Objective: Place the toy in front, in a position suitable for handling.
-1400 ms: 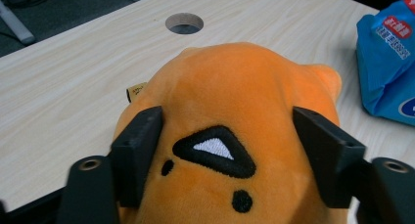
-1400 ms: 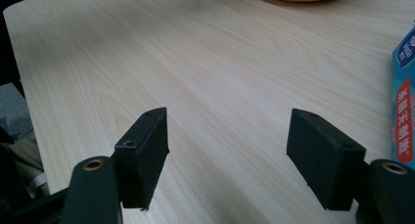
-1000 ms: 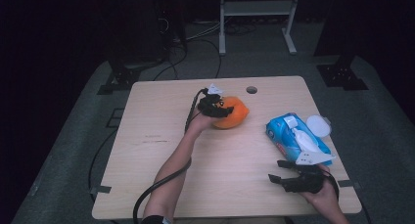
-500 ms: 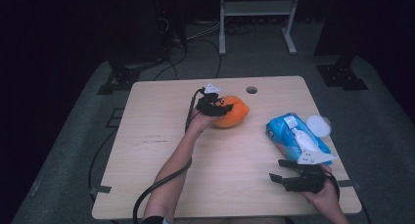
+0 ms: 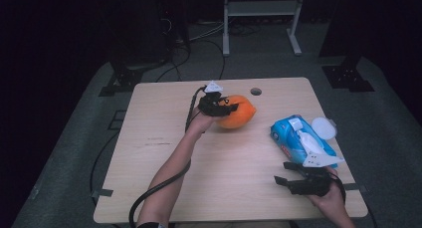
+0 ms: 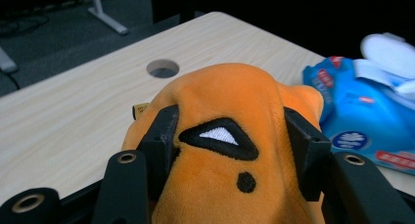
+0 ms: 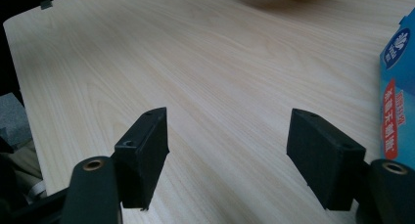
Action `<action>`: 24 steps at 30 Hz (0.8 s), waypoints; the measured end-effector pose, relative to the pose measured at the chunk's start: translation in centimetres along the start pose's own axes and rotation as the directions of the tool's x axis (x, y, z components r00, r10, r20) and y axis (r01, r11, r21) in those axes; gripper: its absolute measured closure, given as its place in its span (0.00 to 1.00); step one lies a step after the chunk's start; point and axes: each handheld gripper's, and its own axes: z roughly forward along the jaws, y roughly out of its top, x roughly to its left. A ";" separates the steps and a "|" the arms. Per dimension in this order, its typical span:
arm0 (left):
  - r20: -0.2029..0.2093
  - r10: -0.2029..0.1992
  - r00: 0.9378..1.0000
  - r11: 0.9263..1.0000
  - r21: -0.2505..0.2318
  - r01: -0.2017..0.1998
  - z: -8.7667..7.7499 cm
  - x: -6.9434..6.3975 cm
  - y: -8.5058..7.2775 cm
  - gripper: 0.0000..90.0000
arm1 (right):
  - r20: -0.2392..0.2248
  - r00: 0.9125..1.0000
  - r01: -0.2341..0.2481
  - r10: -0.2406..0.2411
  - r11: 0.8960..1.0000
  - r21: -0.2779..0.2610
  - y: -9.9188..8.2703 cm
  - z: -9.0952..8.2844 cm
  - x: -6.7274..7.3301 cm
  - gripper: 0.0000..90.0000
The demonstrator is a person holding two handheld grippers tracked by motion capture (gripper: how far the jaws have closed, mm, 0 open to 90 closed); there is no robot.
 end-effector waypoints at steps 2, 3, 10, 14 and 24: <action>0.006 0.019 1.000 1.000 -0.001 -0.019 -0.7 -0.3 0.3 0.53 | -0.001 1.000 0.002 -0.002 1.000 0.003 0.0 0.0 0.1 0.34; 0.012 0.026 1.000 1.000 -0.003 -0.026 -1.1 -0.5 0.5 0.53 | -0.001 1.000 0.002 -0.002 1.000 0.003 0.0 0.0 0.1 0.34; 0.027 0.076 0.997 0.997 -0.017 -0.075 -4.0 -1.7 1.5 0.53 | 0.000 1.000 0.009 -0.009 1.000 0.005 0.1 0.2 0.2 0.34; 0.053 0.090 0.995 0.996 -0.021 -0.089 -5.4 -2.4 0.9 0.53 | -0.002 1.000 0.010 -0.010 1.000 0.013 0.1 0.4 0.1 0.34; 0.105 0.127 0.986 0.992 -0.005 -0.127 -7.4 -4.5 -1.6 0.53 | -0.003 1.000 0.021 -0.021 0.999 0.026 0.2 0.9 0.2 0.34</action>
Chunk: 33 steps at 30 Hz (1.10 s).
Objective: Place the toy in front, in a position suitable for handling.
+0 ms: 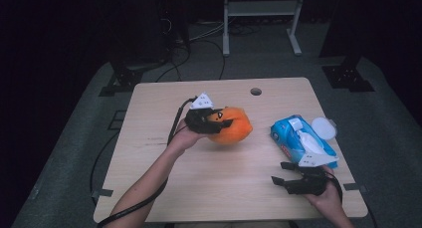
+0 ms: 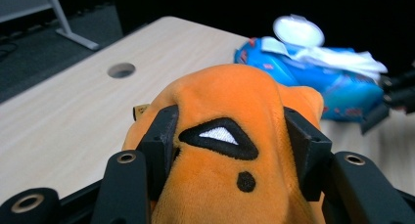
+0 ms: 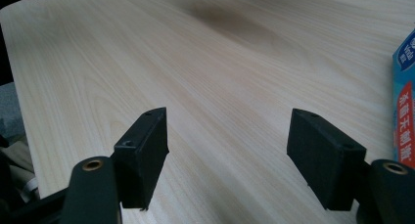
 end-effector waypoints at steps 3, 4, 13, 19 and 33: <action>0.005 0.001 1.000 1.000 0.014 -0.001 0.0 -0.5 -1.0 0.53 | 0.002 1.000 0.005 -0.005 1.000 0.005 0.1 0.1 0.1 0.34; 0.009 -0.001 1.000 1.000 0.025 0.001 -0.1 -0.7 -1.3 0.53 | 0.002 1.000 0.007 -0.007 1.000 0.006 0.1 0.2 0.1 0.34; 0.028 -0.014 1.000 0.999 0.033 0.013 -0.6 -2.5 -4.1 0.52 | 0.014 1.000 0.010 -0.010 1.000 -0.002 0.1 0.0 -0.1 0.34; 0.032 -0.023 0.999 0.999 0.029 0.022 -0.5 -3.4 -5.5 0.52 | 0.027 0.999 0.026 -0.026 1.000 -0.008 0.4 -0.1 -0.1 0.34; 0.038 -0.028 0.999 0.999 0.025 0.027 -0.5 -5.0 -7.5 0.45 | 0.028 0.998 0.057 -0.057 0.998 0.010 1.1 0.2 -0.5 0.33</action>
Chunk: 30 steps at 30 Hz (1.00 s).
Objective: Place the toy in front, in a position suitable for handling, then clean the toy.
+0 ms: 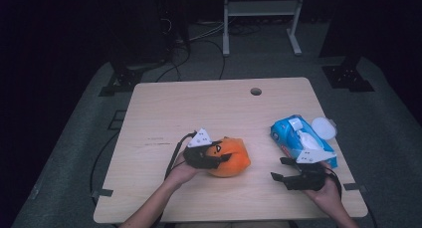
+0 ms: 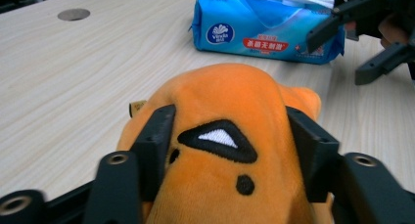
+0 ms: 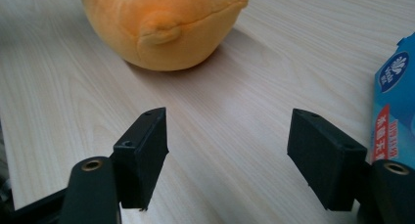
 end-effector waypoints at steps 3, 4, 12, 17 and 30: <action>0.000 -0.007 1.000 1.000 0.010 0.007 -0.1 -0.4 -0.1 0.34 | 0.001 1.000 -0.006 0.006 1.000 -0.003 0.0 -0.1 -0.4 0.33; 0.002 -0.009 1.000 1.000 0.008 0.008 -0.2 -0.4 -0.2 0.30 | 0.000 1.000 -0.009 0.009 1.000 -0.006 0.0 -0.2 -0.5 0.33; 0.001 -0.012 1.000 1.000 -0.023 0.012 -0.5 -1.2 -0.8 0.24 | 0.018 1.000 0.008 -0.008 0.999 -0.042 0.3 -1.7 0.3 0.33; 0.000 -0.003 1.000 1.000 -0.028 0.003 -0.8 -1.4 -1.1 0.22 | 0.053 0.998 0.019 -0.015 0.997 -0.072 1.2 -3.0 0.2 0.33; -0.015 0.042 0.999 0.999 -0.016 -0.042 -0.7 -1.7 -1.3 0.20 | 0.125 0.992 -0.010 0.023 0.995 -0.098 3.4 -4.3 -3.2 0.33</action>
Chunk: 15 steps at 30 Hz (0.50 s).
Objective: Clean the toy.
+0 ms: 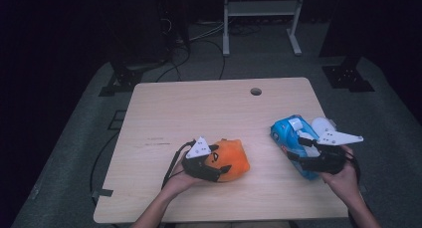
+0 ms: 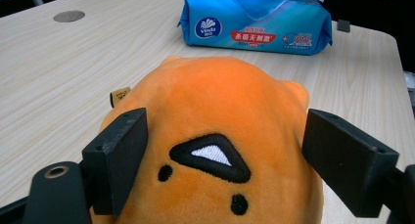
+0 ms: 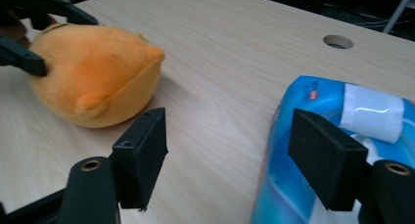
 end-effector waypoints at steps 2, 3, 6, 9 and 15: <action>-0.005 0.004 1.000 1.000 0.007 -0.004 0.0 0.0 0.0 0.19 | 0.016 1.000 0.005 -0.005 1.000 0.008 0.3 0.3 -0.6 0.33; -0.006 0.006 1.000 1.000 0.006 -0.006 0.0 0.0 -0.1 0.19 | 0.023 1.000 0.002 -0.002 1.000 0.015 0.5 0.5 -1.0 0.33; -0.006 0.008 1.000 1.000 0.009 -0.008 -0.1 -0.1 -0.1 0.18 | 0.035 0.999 0.006 -0.006 1.000 0.023 0.6 0.7 -1.4 0.33; -0.007 0.017 1.000 1.000 0.013 -0.017 0.0 -0.1 -0.2 0.17 | 0.051 0.999 0.001 -0.002 0.999 0.037 0.9 0.9 -2.2 0.33; -0.011 0.016 1.000 1.000 0.017 -0.016 0.1 -0.2 -0.3 0.14 | 0.096 0.995 -0.026 0.022 0.999 0.041 0.8 0.7 -3.9 0.35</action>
